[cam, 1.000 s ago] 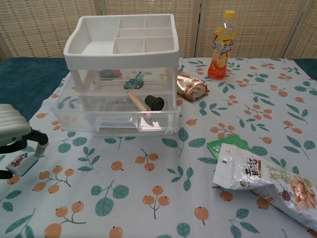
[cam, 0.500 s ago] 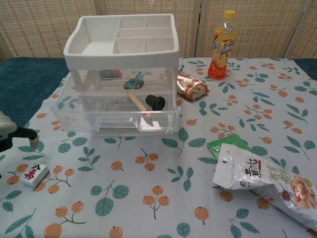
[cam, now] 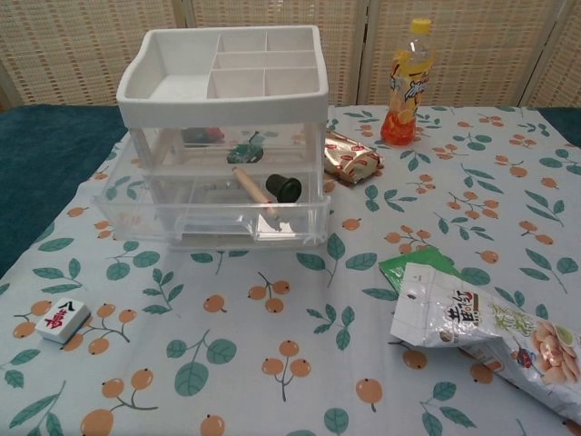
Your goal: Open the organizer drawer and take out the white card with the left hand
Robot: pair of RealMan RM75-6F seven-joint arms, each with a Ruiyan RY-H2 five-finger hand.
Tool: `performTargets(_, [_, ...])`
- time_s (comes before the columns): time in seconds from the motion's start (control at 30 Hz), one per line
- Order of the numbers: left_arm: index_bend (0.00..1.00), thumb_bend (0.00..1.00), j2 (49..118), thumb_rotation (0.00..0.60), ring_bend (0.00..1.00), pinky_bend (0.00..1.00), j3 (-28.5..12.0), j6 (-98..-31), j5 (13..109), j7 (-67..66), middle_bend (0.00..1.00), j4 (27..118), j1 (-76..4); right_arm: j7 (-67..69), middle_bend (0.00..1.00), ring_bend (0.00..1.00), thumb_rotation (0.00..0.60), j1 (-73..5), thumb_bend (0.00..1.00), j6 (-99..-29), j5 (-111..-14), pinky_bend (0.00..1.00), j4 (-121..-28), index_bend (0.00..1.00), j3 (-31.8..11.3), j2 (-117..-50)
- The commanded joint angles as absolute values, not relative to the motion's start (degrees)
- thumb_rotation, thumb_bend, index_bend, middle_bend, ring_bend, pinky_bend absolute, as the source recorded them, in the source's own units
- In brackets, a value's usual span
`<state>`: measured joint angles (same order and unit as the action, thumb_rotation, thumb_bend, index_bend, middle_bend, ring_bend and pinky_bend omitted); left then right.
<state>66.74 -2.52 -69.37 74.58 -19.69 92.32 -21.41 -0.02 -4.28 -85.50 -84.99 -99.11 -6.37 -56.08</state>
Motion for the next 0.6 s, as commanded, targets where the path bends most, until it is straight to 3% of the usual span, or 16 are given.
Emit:
performTargets(0.03, [0.37,0.13,65.6,0.6,0.68,0.82,-4.4,-71.7,73.0,-17.2,0.71,93.2,-20.2,0.8,0.07,0.0,0.6,-5.0,0.22,-83.5,-85.0,0.09,-98.9,0.0,-5.4,-56.1])
performTargets(0.2, [0.34,0.13,65.0,0.6,0.61,0.73,-4.8,-74.9,72.9,-17.1,0.63,96.0,-18.4,1.6,0.07,0.0,0.6,-5.1,0.22,-82.4,-85.5,0.09,-98.4,0.0,-4.3,-57.2])
performTargets(0.6, [0.34,0.13,66.3,0.6,0.61,0.73,-2.0,-85.3,79.4,-19.6,0.63,99.2,-12.2,2.4,0.09,0.0,0.6,-4.0,0.22,-83.3,-85.9,0.09,-97.2,0.0,-3.1,-59.3])
